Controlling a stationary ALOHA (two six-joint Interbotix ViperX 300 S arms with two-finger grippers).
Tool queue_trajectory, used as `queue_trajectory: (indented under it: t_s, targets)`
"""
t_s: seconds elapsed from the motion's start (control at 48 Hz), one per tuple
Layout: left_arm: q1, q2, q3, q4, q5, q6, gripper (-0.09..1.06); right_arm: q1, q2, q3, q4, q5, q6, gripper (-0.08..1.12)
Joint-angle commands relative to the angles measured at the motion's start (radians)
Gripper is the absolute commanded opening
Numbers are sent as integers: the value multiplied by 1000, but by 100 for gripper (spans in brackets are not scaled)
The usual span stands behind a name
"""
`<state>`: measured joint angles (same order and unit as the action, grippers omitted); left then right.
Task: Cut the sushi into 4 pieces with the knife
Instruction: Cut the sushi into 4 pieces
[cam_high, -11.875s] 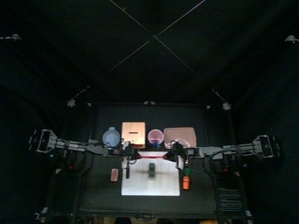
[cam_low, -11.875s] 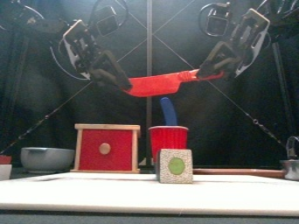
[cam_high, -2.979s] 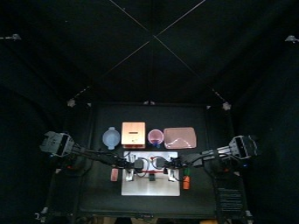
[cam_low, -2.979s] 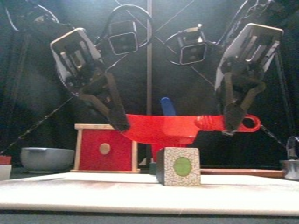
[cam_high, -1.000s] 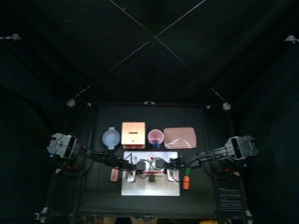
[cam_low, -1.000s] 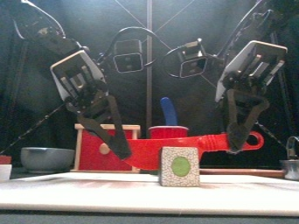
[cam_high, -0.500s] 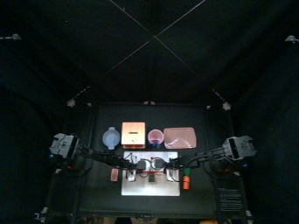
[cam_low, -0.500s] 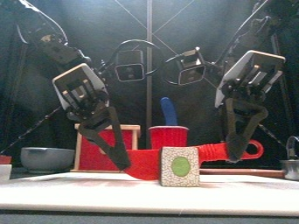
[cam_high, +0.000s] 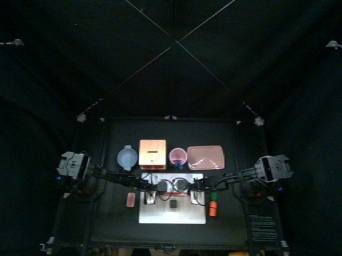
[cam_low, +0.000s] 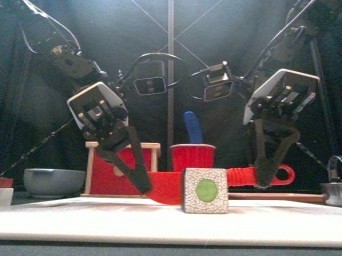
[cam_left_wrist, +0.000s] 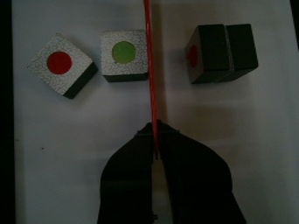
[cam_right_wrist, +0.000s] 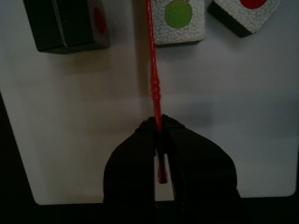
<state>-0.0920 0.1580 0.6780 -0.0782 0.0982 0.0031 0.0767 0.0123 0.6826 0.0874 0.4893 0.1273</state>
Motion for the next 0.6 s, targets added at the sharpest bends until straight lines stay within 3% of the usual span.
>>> queue_trajectory:
  t_s: [0.021, 0.292, 0.604]
  targets:
    - [12, -3, 12, 14, 14, 2, 43, -11, -15, 0, -6, 8, 0, 31]
    - [43, -3, 9, 35, 12, 2, 43, -26, -17, -2, -21, 8, 0, 31]
    - [41, -63, 6, 49, 21, 2, 43, -20, -84, -17, 0, 25, 3, 31]
